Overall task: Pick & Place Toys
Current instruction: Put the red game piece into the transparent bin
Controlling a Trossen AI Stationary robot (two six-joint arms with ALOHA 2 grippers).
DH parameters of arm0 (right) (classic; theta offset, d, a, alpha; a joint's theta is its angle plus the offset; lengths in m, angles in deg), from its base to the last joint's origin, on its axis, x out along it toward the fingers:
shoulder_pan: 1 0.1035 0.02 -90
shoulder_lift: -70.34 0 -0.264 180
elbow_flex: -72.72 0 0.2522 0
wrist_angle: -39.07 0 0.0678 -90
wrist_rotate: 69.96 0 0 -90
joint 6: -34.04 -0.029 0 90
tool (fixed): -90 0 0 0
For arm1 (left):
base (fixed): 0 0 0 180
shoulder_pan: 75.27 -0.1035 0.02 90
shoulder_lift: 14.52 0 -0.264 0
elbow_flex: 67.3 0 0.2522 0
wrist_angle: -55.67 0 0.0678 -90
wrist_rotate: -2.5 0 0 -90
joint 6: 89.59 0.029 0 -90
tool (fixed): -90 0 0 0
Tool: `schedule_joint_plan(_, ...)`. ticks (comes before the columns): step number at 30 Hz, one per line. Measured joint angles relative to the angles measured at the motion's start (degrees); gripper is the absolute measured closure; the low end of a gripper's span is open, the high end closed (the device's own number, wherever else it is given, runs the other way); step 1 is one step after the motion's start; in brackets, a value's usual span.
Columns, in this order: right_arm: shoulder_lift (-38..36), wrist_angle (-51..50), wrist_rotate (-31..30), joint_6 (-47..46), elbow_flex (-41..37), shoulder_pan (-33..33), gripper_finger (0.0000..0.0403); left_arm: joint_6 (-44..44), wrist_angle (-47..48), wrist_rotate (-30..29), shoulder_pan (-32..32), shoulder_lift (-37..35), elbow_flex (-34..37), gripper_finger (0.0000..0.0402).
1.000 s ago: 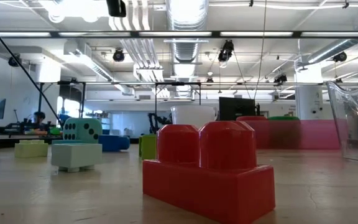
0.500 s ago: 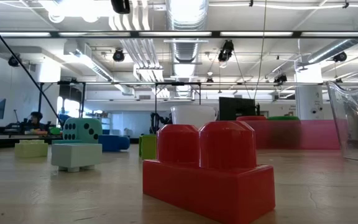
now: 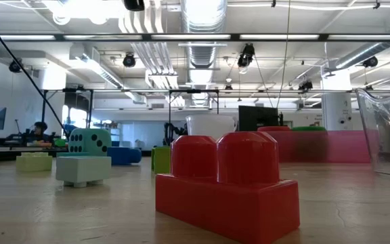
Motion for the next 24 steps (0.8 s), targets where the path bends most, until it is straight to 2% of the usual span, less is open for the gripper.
schedule_joint_plan(3,0.00,-0.09,0.01,-0.06,0.07,-0.02,0.0274,-0.56,-0.06,0.00,0.00,0.00,0.02,0.0308)
schedule_joint_plan(5,0.00,-0.09,0.03,0.23,0.13,-0.02,0.0274,-0.65,-0.17,0.00,0.00,0.00,0.02,0.0293)
schedule_joint_plan(12,-0.01,-0.73,0.06,0.11,0.13,-0.02,0.0274,-0.55,-0.49,0.34,0.04,-0.04,-0.07,0.0153)
schedule_joint_plan(15,-0.54,-2.27,0.79,-4.03,0.11,-0.02,0.0274,2.22,-0.51,1.05,0.04,-0.08,-0.23,0.0106)
schedule_joint_plan(20,-3.72,-11.59,4.73,-11.91,0.09,0.03,0.0274,3.63,1.17,1.14,-0.04,-0.31,-0.44,0.0059)
schedule_joint_plan(24,-7.11,-22.35,12.06,-18.90,0.09,0.11,0.0274,5.71,5.66,1.14,-0.72,-0.44,-0.44,0.0049)
